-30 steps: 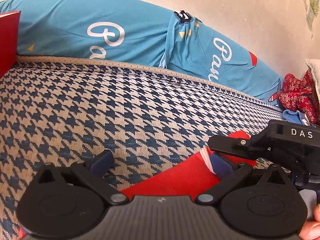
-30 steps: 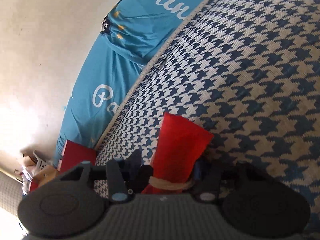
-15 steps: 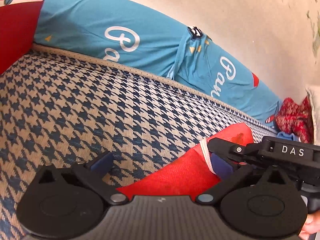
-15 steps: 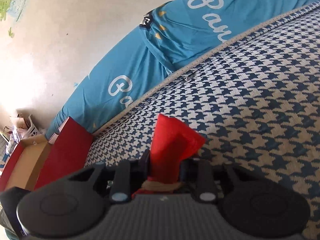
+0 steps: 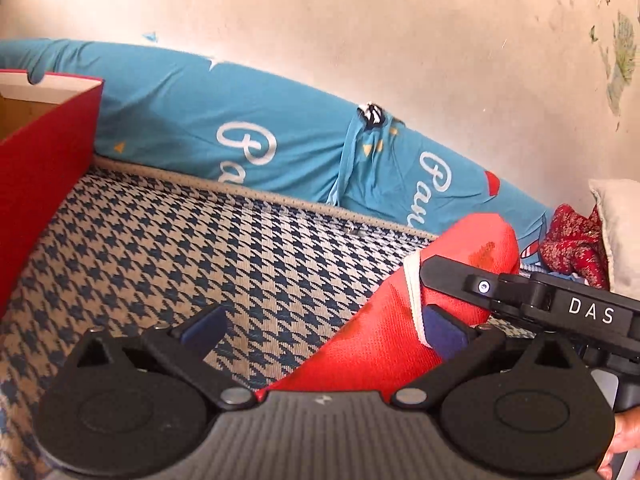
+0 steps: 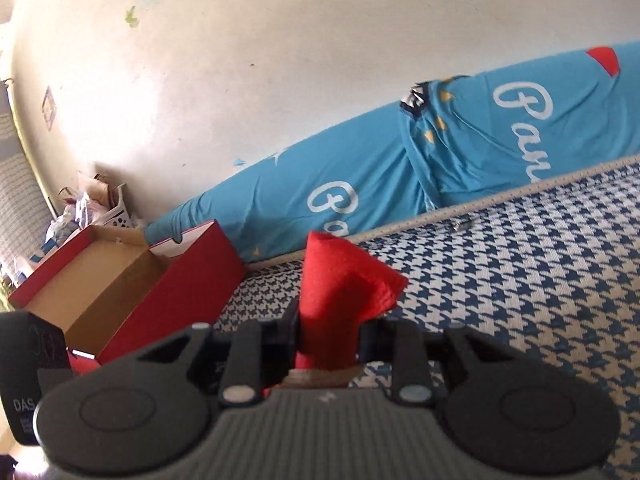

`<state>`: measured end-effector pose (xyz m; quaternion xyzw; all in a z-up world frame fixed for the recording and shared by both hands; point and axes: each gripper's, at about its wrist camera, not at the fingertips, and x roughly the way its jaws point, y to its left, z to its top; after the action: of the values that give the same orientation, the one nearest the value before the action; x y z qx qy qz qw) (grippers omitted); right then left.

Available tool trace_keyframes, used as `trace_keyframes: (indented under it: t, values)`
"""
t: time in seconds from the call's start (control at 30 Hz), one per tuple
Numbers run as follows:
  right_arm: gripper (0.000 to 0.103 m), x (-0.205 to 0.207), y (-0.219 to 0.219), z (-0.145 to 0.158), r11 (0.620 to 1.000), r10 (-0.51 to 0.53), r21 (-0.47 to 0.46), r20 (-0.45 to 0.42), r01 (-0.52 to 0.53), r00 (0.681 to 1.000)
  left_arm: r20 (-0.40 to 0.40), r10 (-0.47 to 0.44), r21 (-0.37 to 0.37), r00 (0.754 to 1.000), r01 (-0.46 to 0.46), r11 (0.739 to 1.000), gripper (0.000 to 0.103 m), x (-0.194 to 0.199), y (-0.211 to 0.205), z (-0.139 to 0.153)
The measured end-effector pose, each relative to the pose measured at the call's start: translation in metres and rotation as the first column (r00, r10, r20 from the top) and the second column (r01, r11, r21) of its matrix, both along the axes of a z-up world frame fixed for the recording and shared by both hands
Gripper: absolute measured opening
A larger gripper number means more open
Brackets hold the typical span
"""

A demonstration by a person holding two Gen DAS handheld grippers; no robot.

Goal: Fold shopping bag

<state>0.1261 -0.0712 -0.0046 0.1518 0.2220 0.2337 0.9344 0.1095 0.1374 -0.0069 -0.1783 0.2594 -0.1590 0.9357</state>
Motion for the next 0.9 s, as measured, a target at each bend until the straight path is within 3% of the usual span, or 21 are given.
trace_keyframes:
  t: [0.3, 0.5, 0.7, 0.9]
  values:
    - [0.024, -0.056, 0.03, 0.043, 0.982, 0.149, -0.144, 0.187, -0.124, 0.971, 0.062, 0.025, -0.036, 0.998, -0.023, 0.999, 0.103, -0.052, 0.036, 0.018]
    - [0.024, -0.089, 0.043, 0.061, 0.963, 0.227, -0.199, 0.247, -0.18, 0.942, 0.063, 0.026, -0.026, 0.998, -0.024, 0.999, 0.103, -0.079, 0.043, 0.032]
    - [0.024, -0.121, 0.039, 0.076, 0.95, 0.262, -0.245, 0.296, -0.192, 0.919, 0.101, 0.007, 0.03, 0.995, -0.01, 1.0, 0.103, -0.102, 0.03, 0.048]
    - [0.024, -0.152, 0.023, 0.087, 0.943, 0.279, -0.274, 0.343, -0.189, 0.897, 0.137, -0.009, 0.131, 0.99, -0.01, 0.991, 0.103, -0.119, 0.012, 0.065]
